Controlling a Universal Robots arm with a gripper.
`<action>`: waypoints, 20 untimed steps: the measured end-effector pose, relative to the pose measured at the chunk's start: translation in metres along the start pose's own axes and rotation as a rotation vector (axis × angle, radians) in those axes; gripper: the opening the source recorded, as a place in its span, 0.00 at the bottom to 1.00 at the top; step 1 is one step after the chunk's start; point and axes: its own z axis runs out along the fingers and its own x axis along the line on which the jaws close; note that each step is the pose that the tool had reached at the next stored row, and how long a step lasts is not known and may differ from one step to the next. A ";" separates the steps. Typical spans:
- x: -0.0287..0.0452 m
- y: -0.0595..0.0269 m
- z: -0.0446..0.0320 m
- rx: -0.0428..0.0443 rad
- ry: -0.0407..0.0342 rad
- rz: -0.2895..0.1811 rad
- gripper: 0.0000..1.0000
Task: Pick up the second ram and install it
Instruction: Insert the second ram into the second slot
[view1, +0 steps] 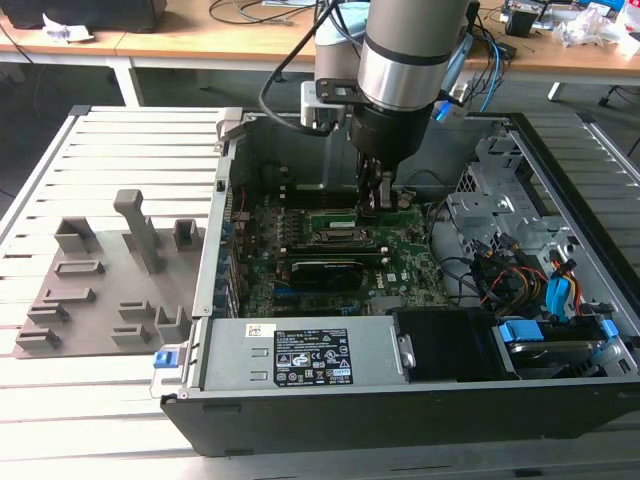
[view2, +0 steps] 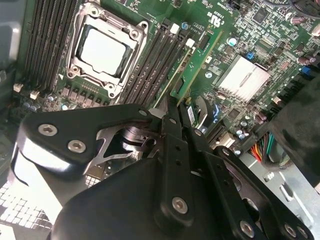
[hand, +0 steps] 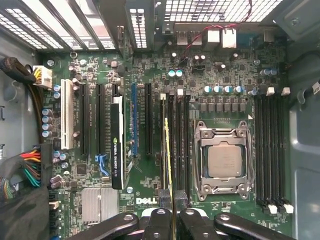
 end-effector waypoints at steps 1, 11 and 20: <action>0.0000 0.0000 0.0011 0.0000 0.0000 0.000 0.13; 0.0002 -0.0003 0.0117 0.0000 0.0000 0.000 0.13; 0.0004 -0.0006 0.0186 0.0000 -0.0001 0.000 0.13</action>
